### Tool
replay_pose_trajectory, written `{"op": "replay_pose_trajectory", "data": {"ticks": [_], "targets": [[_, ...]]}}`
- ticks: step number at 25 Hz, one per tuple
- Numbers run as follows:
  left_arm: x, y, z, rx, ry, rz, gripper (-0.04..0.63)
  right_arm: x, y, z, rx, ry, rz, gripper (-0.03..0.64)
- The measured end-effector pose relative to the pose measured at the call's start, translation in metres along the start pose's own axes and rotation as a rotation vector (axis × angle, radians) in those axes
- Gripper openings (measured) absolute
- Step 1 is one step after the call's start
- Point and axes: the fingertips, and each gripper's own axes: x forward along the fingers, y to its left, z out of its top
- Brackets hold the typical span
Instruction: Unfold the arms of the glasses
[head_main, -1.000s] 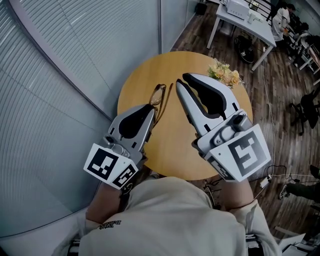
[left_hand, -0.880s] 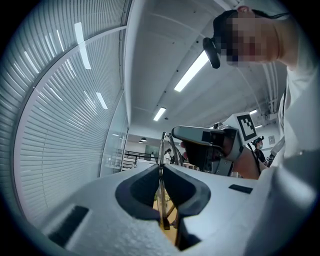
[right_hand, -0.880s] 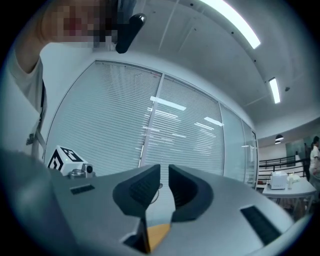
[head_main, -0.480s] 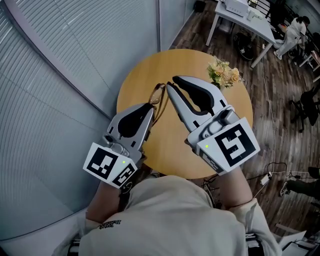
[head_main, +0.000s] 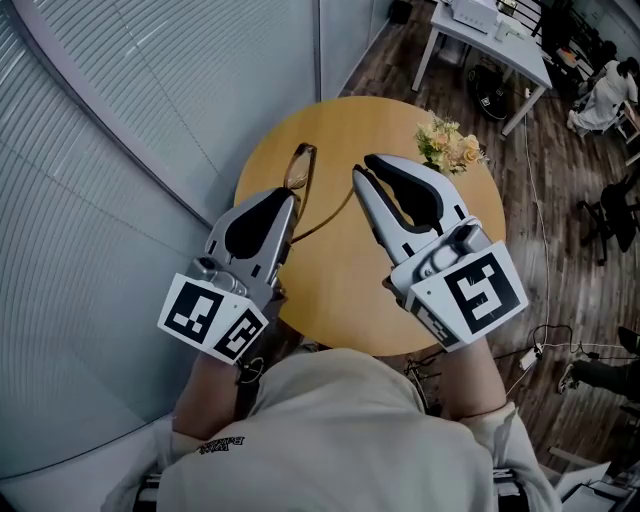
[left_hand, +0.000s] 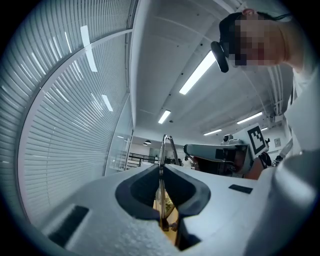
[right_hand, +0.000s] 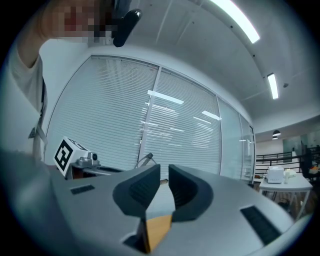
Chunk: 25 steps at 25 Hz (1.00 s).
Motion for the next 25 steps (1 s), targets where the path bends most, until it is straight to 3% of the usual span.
{"op": "replay_pose_trajectory", "data": {"ticks": [13,25], "targets": [[-0.008,0.028,0.004,-0.038,-0.059,0.135,0.041,-0.02,0.008,-0.03,0.034,0.042,0.003,0.037],[-0.008,0.032,0.005,-0.041,-0.069,0.173,0.041,-0.04,0.027,-0.073,0.083,0.143,0.041,0.037]]}}
